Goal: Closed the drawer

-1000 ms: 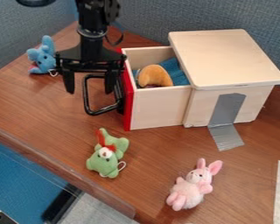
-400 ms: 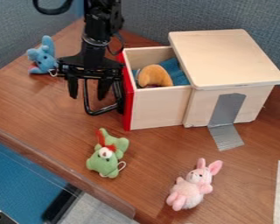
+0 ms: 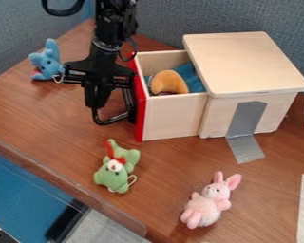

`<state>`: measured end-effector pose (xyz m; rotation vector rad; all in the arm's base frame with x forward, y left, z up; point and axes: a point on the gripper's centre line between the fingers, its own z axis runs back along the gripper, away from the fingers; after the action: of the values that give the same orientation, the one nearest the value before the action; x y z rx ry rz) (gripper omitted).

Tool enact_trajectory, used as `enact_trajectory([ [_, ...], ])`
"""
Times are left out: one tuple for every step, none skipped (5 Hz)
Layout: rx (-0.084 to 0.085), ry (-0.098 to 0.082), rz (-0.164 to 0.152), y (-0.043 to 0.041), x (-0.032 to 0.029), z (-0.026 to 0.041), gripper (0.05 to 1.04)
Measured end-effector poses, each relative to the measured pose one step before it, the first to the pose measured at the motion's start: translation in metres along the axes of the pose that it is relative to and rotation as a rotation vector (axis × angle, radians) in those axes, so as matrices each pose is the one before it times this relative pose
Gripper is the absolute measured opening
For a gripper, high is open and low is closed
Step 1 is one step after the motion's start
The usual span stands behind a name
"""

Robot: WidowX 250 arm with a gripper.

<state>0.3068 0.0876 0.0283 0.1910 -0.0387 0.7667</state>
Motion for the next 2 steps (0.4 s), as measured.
enact_trajectory([
  [0.0012, 0.0021, -0.0043, -0.00125, -0.00045, 0.00118, 0.052],
  [0.0015, -0.0021, -0.0033, -0.00056, -0.00019, 0.00018, 0.048],
])
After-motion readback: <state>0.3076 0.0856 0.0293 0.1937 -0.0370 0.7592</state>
